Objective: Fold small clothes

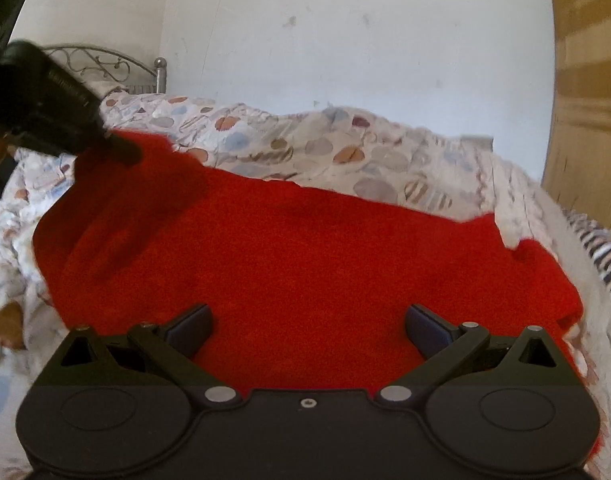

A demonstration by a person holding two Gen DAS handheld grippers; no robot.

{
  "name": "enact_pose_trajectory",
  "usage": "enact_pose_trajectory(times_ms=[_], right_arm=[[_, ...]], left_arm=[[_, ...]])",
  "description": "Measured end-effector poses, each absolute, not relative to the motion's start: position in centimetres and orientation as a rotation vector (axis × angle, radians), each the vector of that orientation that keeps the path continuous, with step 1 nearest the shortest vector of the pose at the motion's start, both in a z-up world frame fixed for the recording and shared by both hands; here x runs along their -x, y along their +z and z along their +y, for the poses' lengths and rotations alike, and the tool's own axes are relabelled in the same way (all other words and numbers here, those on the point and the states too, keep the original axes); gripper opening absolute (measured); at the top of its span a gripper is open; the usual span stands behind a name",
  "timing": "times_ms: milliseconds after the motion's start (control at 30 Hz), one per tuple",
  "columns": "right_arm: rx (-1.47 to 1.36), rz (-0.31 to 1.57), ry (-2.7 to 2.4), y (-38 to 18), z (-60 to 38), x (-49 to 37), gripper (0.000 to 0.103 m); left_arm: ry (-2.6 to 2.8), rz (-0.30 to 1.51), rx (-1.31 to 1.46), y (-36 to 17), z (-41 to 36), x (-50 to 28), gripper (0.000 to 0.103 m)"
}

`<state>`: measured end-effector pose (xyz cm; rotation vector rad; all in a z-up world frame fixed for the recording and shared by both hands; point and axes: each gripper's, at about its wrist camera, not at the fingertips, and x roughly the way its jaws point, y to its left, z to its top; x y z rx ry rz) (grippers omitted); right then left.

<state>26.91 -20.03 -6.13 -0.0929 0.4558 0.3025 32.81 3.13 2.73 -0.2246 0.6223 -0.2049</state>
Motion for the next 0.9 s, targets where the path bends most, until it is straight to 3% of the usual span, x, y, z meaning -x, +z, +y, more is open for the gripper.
enact_pose_trajectory(times_ms=[233,533,833,900], right_arm=[[0.097,0.438,0.170,-5.2,-25.5,-23.0,0.103],[0.099,0.497,0.014,-5.7,-31.3,-19.9,0.103],[0.064,0.495,-0.103,-6.6,-32.1,-20.2,0.103],[0.041,0.487,-0.133,-6.4,-32.3,-20.2,0.103]], left_arm=[[-0.404,0.573,0.093,5.0,-8.0,-33.2,0.011],[-0.506,0.685,0.025,-0.7,-15.5,-33.0,0.009],[-0.604,0.651,0.041,0.1,-13.3,-31.4,0.025],[-0.622,0.649,0.046,0.5,-13.1,-31.2,0.038]])
